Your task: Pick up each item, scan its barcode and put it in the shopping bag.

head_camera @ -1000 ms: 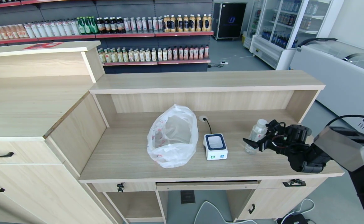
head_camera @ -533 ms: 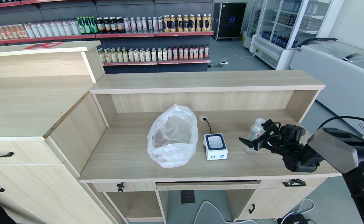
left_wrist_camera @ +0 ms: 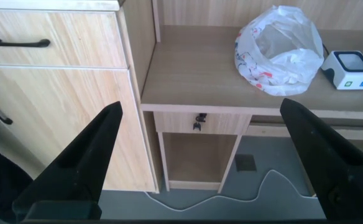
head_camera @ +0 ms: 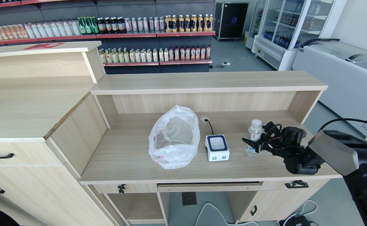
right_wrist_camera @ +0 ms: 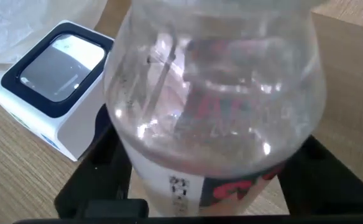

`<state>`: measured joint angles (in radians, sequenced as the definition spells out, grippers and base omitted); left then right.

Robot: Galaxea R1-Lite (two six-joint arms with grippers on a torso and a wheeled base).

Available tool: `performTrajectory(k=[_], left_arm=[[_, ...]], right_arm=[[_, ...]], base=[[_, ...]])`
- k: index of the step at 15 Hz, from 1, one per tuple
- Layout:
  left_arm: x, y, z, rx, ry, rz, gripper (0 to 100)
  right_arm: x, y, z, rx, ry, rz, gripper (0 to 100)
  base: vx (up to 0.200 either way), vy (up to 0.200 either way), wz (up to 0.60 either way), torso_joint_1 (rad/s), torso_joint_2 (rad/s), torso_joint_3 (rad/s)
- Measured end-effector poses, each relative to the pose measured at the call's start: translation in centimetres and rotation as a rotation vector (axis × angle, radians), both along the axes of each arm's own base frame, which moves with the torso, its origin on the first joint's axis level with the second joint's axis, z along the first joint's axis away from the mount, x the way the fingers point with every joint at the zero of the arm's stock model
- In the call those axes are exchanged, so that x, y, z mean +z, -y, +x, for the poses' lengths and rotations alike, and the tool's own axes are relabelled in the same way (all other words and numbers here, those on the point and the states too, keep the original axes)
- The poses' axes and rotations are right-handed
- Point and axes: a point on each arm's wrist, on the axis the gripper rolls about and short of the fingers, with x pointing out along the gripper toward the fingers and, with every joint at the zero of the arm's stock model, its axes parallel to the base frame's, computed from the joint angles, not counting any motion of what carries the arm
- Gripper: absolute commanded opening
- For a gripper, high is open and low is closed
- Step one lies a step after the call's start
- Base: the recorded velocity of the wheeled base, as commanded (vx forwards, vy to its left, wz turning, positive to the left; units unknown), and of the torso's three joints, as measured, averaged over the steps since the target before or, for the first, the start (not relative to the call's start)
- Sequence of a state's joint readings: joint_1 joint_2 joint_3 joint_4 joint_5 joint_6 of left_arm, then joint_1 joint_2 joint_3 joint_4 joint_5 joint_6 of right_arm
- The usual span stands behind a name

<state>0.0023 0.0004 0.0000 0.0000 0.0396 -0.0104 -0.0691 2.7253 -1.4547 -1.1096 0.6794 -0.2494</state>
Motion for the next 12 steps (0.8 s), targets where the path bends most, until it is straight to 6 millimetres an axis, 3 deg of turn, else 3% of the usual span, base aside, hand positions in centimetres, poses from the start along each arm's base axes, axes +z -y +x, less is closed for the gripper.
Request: performTrajectory(k=[7, 9, 12], left_arm=[[0.0, 0.0, 0.0, 0.0, 0.0, 0.0, 100], [0.0, 0.0, 0.0, 0.0, 0.0, 0.0, 100], [0.0, 0.0, 0.0, 0.0, 0.0, 0.0, 100]], right_arm=[[1.3, 0.3, -1.3, -0.016, -0.04, 0.023, 0], [3.3, 0.3, -2.3, -0.011, -0.073, 0.076, 0], [9.2, 0.6, -4.6, 0.022, -0.096, 0.204, 0]], base=[[0.0, 0.0, 0.0, 0.0, 0.0, 0.0], [0.0, 0.0, 0.0, 0.0, 0.0, 0.0], [0.0, 0.0, 0.0, 0.0, 0.0, 0.0]])
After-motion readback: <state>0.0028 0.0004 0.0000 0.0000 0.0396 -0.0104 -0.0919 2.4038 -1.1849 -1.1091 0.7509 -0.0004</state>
